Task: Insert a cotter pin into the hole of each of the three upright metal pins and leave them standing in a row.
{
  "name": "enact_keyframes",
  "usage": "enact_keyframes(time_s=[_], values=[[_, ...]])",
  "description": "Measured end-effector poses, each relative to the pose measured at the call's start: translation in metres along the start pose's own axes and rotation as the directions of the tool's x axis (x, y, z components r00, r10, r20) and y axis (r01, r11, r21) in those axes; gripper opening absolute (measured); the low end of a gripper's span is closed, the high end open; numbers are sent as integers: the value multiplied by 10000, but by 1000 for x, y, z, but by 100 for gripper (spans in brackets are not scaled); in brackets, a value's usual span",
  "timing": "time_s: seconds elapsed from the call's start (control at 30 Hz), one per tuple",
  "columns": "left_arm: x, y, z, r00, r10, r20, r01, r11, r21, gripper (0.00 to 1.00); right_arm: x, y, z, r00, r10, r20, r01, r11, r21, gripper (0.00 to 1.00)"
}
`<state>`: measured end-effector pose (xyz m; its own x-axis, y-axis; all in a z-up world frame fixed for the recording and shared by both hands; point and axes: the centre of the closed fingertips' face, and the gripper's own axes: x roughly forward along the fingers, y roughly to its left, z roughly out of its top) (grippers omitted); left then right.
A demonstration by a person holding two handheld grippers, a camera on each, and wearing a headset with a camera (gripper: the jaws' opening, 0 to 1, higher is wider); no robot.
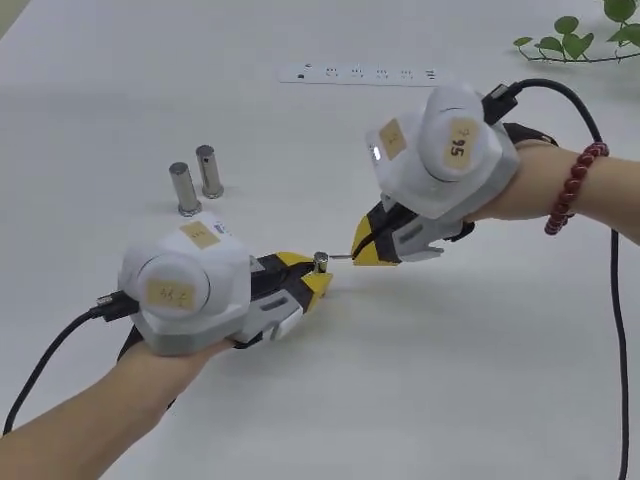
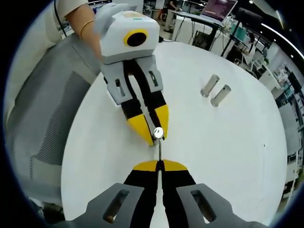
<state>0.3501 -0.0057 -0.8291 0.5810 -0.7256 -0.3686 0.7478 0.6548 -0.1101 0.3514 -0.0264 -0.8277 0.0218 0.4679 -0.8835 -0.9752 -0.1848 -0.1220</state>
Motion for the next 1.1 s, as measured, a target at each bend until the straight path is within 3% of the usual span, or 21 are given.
enact_keyframes(time_s=[0.43, 0.67, 1.1], values=[[0, -1, -1, 9999, -124, 9, 124, 9999, 79, 8, 1, 3, 8, 10000, 62, -46, -64, 9993, -365, 3], [-1, -2, -1, 9998, -220, 31, 219, 9997, 143, 7, 0, 3, 9, 9994, -2, -334, -38, 9928, -1198, 3], [-1, -4, 0, 9991, -405, 149, 403, 9991, 154, 7, -1, 4, 12, 9997, 55, -247, -103, 9797, -2002, 3]])
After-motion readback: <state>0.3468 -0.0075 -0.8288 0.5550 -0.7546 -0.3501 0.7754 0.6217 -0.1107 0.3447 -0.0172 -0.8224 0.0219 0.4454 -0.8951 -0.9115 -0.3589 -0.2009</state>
